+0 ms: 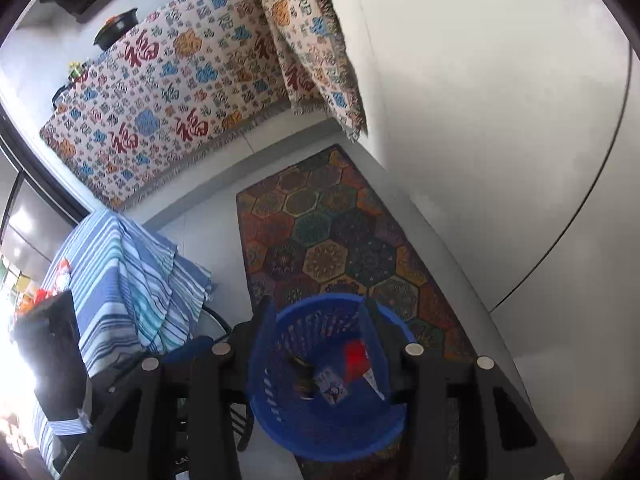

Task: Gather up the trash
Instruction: 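Drop the gold and red wrappers into the blue wastebasket with both tools, then move both open tools back over the remaining trash on the table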

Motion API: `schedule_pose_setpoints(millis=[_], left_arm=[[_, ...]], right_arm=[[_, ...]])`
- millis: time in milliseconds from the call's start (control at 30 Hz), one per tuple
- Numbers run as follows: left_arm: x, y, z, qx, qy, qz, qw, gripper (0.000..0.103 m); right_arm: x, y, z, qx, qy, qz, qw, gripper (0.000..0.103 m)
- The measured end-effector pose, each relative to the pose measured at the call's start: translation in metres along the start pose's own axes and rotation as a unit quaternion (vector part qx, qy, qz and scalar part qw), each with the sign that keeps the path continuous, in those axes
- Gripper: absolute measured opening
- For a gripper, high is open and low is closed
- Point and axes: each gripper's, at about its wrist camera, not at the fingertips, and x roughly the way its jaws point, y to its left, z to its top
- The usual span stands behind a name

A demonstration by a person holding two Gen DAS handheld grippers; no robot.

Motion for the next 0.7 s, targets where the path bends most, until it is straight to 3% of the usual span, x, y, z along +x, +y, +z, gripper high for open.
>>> schedule_pose_setpoints(millis=[167, 233, 400, 567, 700], left_arm=[[-0.033, 0.002, -0.007, -0.003, -0.025, 0.006, 0.9997, 0.073], [-0.06, 0.004, -0.014, -0.003, -0.045, 0.015, 0.9989, 0.079], [-0.13, 0.023, -0.04, -0.01, -0.077, 0.051, 0.9957, 0.09], [-0.185, 0.066, -0.08, -0.03, -0.086, 0.127, 0.9877, 0.091], [-0.218, 0.12, -0.118, -0.064, -0.077, 0.213, 0.972, 0.091]], right_arm=[[-0.016, 0.006, 0.008, -0.008, -0.031, -0.022, 0.999, 0.046], [-0.025, 0.014, 0.011, -0.017, -0.049, -0.024, 0.998, 0.057], [-0.032, 0.041, 0.014, -0.044, -0.071, -0.026, 0.996, 0.066], [-0.036, 0.093, 0.005, -0.099, -0.084, 0.001, 0.992, 0.067], [-0.031, 0.155, -0.017, -0.166, -0.074, 0.036, 0.983, 0.066]])
